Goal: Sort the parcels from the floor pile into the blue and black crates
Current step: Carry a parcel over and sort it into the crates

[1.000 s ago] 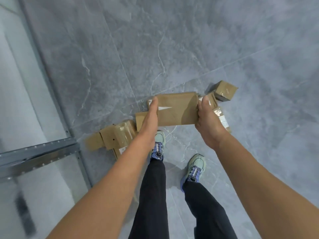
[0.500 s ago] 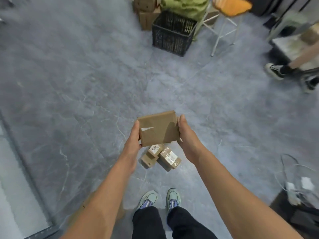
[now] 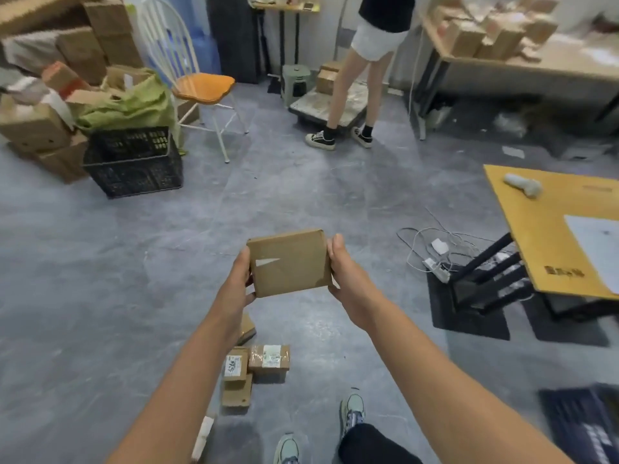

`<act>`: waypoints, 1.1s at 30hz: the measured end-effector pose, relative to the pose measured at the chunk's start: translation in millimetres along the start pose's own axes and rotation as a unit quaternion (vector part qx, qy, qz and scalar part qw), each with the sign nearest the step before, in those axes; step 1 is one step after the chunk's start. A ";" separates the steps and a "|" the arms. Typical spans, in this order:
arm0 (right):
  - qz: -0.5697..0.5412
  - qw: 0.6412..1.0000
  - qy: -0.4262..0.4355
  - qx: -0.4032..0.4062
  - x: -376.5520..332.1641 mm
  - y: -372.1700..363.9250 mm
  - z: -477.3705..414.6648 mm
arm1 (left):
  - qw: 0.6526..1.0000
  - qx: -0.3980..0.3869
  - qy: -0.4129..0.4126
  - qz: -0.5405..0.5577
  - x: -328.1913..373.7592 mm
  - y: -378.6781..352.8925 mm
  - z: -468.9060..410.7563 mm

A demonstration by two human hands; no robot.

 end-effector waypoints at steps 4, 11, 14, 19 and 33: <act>-0.029 0.996 0.024 0.085 -0.1 51.0 33.5 | 0.995 -0.076 -0.003 -0.060 15.4 -57.1 -4.3; -0.081 0.972 0.048 0.217 13.8 137.6 106.8 | 0.969 -0.202 -0.005 -0.145 21.3 -170.3 6.1; -0.106 0.958 0.064 0.259 24.6 174.5 142.3 | 0.956 -0.240 -0.010 -0.170 17.0 -222.1 21.3; -0.144 0.934 0.058 0.321 52.5 236.7 209.9 | 0.932 -0.293 -0.018 -0.214 -2.5 -314.0 52.9; -0.240 0.843 0.078 0.475 153.5 398.5 422.4 | 0.859 -0.410 0.008 -0.306 -101.9 -554.7 186.3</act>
Point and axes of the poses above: each hand's wrist, its own z-axis away from the middle knuckle, its own y-axis out of the back of the hand, x = y × z, the point moved 6 cm from there along -z, towards the middle knuckle, and after that the axes turned 7 degrees about y, right-handed, at the moved point
